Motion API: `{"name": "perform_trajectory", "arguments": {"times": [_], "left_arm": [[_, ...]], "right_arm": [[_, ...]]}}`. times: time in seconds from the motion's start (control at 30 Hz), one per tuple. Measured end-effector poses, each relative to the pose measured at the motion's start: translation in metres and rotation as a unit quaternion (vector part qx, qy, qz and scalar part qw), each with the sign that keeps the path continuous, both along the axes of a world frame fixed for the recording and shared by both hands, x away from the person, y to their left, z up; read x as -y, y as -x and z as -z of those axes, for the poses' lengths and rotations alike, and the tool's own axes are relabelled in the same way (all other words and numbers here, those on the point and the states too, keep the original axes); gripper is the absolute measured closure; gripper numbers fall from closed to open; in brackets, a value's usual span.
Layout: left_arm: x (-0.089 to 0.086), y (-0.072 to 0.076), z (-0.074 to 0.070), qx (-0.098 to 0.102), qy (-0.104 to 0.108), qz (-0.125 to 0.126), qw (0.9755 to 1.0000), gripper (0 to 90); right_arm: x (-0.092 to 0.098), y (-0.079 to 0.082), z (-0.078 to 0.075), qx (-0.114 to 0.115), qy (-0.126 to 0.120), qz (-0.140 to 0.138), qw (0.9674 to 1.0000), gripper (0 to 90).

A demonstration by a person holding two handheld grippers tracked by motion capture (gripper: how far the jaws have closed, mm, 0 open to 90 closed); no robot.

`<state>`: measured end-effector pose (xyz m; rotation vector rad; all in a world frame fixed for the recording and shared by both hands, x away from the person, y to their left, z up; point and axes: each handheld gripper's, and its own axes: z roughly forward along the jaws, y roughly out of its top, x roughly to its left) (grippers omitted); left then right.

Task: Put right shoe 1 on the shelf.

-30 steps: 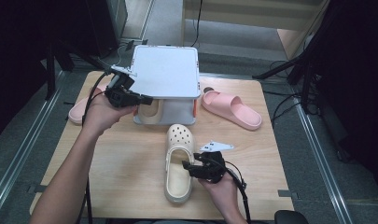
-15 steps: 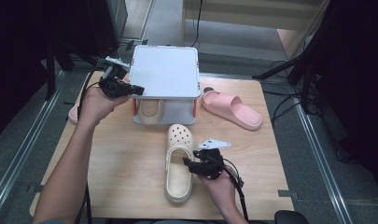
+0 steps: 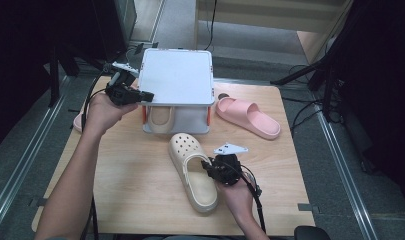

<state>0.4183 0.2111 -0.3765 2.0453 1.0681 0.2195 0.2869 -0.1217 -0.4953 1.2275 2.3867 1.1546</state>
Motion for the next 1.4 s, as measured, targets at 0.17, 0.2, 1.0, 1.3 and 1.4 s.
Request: {"name": "perform_trajectory", "arguments": {"times": [0.17, 0.2, 1.0, 1.3, 1.4], "left_arm": [[-0.001, 0.000, 0.001, -0.001, 0.003, -0.002, 1.0000, 87.6], [-0.001, 0.000, 0.001, -0.001, 0.004, -0.003, 1.0000, 87.6], [0.000, 0.002, 0.003, 0.006, 0.012, -0.005, 0.9999, 87.4], [0.000, 0.002, 0.003, 0.008, 0.013, -0.004, 0.9999, 87.4], [0.000, 0.002, 0.003, 0.008, 0.012, -0.005, 0.9999, 87.4]], "right_arm": [[0.002, -0.008, -0.009, 0.001, -0.010, 0.007, 0.9999, 76.6], [0.002, -0.010, -0.012, 0.003, -0.012, 0.008, 0.9999, 76.8], [-0.006, -0.085, -0.037, 0.034, -0.002, 0.067, 0.9972, 76.7], [-0.022, -0.098, -0.019, 0.034, 0.007, 0.088, 0.9955, 75.7], [-0.028, -0.098, -0.016, 0.033, 0.006, 0.091, 0.9953, 74.4]]}}
